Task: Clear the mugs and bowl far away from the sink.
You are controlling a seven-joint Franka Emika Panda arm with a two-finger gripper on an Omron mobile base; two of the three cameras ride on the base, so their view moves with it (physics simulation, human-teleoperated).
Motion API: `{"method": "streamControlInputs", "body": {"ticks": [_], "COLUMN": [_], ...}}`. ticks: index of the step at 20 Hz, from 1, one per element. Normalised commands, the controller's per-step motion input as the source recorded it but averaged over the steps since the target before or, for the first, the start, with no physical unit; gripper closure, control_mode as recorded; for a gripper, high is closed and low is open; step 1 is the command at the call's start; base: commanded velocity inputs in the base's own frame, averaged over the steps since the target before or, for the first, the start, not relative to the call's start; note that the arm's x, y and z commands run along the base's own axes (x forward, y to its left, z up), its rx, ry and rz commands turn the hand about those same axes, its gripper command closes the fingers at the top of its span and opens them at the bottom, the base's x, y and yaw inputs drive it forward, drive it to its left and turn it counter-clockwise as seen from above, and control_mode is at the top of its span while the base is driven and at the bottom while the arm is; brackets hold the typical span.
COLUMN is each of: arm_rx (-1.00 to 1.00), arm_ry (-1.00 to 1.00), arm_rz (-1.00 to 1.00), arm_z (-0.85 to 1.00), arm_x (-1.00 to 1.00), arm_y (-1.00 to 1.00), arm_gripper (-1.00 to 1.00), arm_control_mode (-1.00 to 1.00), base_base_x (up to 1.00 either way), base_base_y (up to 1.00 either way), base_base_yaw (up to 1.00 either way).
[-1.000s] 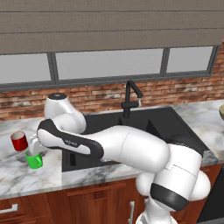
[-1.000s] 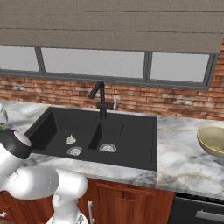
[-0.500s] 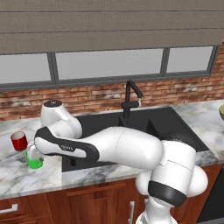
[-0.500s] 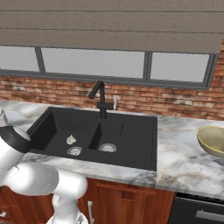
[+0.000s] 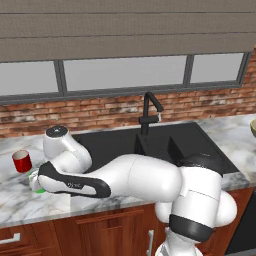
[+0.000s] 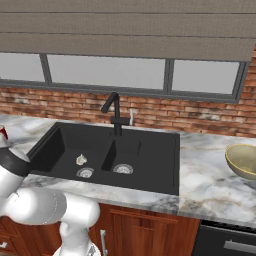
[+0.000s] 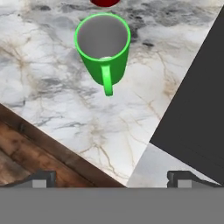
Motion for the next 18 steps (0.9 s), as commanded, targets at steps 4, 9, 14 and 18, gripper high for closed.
{"method": "streamControlInputs", "body": {"ticks": [4,9,14,18], "arm_rx": [0.02,0.03,0.00,0.00], "arm_ry": [-0.07,-0.02,0.00,0.00], "arm_rz": [0.00,0.00,0.00,0.00], "arm_z": [-0.20,-0.14,-0.06,-0.01], "arm_x": [0.00,0.07,0.17,0.27], "arm_y": [0.00,0.05,0.00,0.06], "arm_gripper": [-1.00,-1.00,-1.00,-1.00], "arm_control_mode": [-1.00,-1.00,-1.00,-1.00], "base_base_x": [0.00,0.00,0.00,0.00], "base_base_y": [0.00,0.00,0.00,0.00], "base_base_yaw": [0.00,0.00,0.00,0.00]}}
